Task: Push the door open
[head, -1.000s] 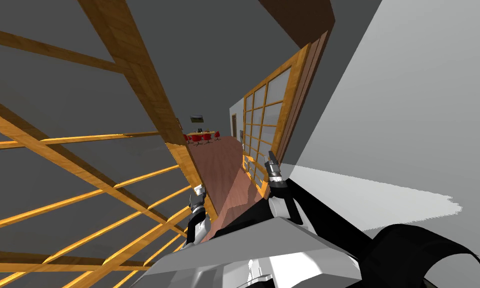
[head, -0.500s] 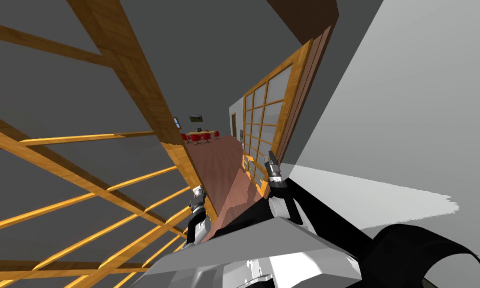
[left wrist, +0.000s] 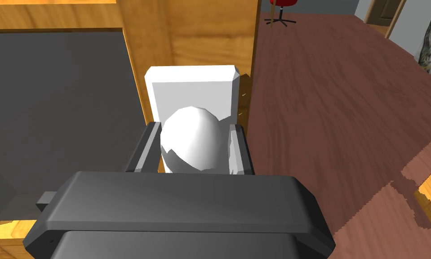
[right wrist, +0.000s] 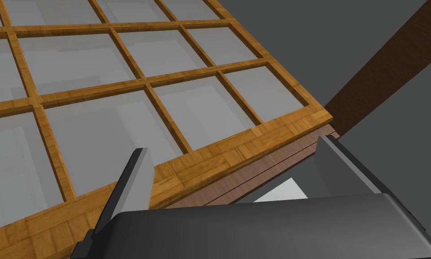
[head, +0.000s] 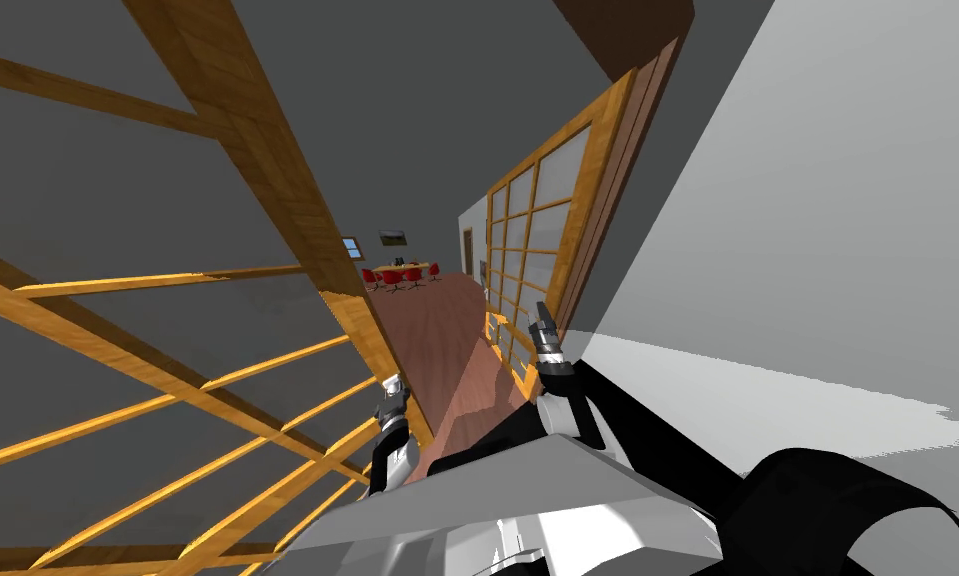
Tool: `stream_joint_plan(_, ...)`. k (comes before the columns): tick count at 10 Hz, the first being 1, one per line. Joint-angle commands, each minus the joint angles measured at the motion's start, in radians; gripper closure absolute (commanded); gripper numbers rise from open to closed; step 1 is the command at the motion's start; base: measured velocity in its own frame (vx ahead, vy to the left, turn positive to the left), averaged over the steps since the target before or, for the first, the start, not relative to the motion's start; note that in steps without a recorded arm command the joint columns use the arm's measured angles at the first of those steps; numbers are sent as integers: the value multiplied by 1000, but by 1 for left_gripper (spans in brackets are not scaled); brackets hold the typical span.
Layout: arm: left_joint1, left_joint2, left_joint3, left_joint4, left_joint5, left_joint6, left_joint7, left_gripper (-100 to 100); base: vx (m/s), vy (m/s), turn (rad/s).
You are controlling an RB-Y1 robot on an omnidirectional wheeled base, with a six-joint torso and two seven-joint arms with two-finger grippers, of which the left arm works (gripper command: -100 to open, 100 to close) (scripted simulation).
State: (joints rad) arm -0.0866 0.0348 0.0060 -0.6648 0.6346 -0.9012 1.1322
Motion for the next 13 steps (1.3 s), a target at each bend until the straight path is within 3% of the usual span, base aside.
stream_joint_plan(1, -8, 18, 18, -4, 4, -11, 0, 100, 201, 24, 32)
stream_joint_plan(3, -4, 22, 27, -10, 6, -12, -3, 100, 152, 34, 25)
stream_joint_plan(7, 17, 35, 76, -38, 15, -15, -16, 100, 196, 36, 50)
stream_joint_plan(13, 39, 33, 126, -68, 26, -19, -29, 100, 143, 35, 38)
